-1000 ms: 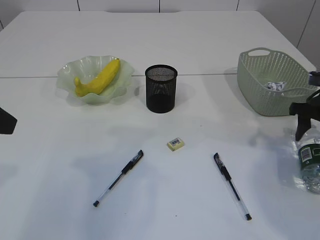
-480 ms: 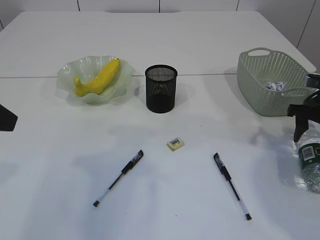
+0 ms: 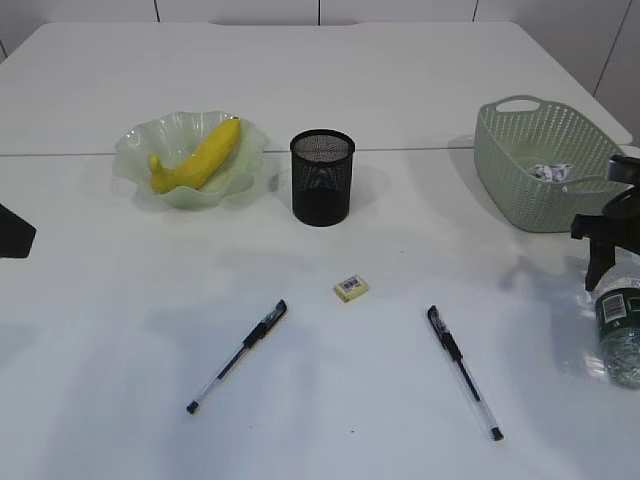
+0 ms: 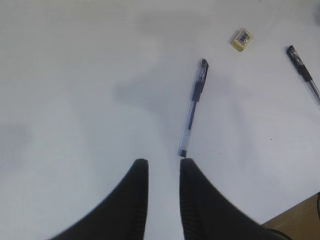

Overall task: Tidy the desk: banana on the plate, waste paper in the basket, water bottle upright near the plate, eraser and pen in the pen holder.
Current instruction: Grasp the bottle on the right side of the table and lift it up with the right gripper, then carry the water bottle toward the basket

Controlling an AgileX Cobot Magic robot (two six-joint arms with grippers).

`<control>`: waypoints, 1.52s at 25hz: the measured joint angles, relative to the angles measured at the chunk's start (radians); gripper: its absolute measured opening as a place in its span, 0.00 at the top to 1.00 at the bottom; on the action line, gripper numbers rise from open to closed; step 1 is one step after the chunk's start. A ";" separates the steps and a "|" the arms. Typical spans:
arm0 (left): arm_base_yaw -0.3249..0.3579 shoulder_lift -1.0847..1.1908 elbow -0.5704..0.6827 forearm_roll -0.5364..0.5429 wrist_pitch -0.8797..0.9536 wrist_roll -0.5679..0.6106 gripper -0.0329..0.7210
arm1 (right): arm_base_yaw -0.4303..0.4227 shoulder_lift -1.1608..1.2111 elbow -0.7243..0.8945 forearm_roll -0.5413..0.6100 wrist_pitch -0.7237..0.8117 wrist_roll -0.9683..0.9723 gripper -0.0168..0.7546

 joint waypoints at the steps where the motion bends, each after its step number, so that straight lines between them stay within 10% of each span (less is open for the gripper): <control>1: 0.000 0.000 0.000 0.000 0.000 0.000 0.75 | 0.000 0.000 0.000 0.002 0.000 0.000 0.33; 38: 0.000 0.000 0.000 -0.015 -0.003 0.000 0.75 | 0.000 -0.436 0.012 0.103 0.088 -0.184 0.46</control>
